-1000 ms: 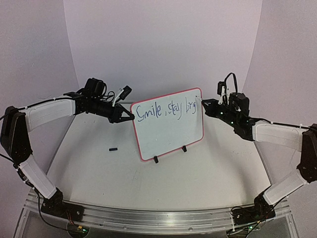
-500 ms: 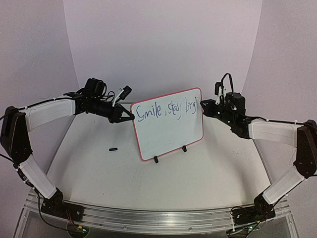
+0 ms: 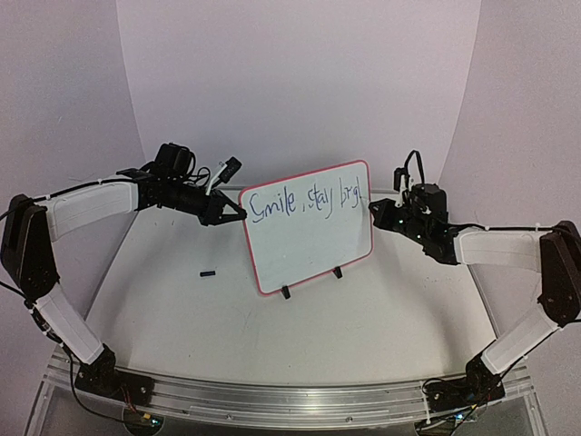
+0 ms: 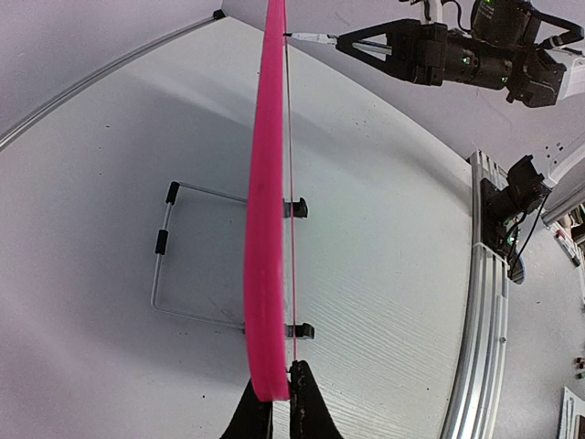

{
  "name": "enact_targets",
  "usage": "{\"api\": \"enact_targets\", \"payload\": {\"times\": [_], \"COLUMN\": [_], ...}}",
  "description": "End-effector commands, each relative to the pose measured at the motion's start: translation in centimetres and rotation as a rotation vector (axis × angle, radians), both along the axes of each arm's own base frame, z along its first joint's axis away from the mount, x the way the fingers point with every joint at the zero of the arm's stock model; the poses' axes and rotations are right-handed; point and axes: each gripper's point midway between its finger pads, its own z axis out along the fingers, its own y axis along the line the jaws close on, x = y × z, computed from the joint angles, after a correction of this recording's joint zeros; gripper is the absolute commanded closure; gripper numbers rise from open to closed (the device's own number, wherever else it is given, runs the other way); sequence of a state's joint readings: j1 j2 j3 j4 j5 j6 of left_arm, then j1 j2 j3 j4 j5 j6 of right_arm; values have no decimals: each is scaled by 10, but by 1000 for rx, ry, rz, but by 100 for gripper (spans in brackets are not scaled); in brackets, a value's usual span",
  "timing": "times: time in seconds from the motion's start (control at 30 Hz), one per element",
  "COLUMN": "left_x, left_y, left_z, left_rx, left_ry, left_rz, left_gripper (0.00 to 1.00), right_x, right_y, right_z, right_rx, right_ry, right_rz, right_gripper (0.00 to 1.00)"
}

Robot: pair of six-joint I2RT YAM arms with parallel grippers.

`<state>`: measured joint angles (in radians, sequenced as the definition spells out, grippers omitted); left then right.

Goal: Write a sentence on the whiteboard

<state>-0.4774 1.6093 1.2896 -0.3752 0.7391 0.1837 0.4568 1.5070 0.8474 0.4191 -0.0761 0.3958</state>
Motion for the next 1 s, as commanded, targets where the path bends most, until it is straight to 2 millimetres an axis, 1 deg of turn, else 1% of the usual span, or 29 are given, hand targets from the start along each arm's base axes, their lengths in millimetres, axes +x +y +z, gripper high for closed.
{"api": "enact_targets", "payload": {"times": [0.0, 0.17, 0.3, 0.63, 0.97], "left_x": [-19, -19, -19, -19, -19], "left_y": [0, 0, 0, 0, 0], "left_z": [-41, -41, -41, -41, -42], "left_rx": [112, 113, 112, 114, 116], "left_ry": [104, 103, 103, 103, 104], "left_rz": [-31, -30, -30, -31, -30], "left_gripper": [100, 100, 100, 100, 100], "right_x": [-1, -3, -3, 4, 9], "right_y": [-1, 0, 0, 6, 9], "right_z": [16, 42, 53, 54, 48], "right_rx": [21, 44, 43, 34, 28], "right_ry": [-34, -84, -106, -109, -94], "right_rz": [-8, 2, 6, 20, 18], "right_gripper": [100, 100, 100, 100, 100]}}
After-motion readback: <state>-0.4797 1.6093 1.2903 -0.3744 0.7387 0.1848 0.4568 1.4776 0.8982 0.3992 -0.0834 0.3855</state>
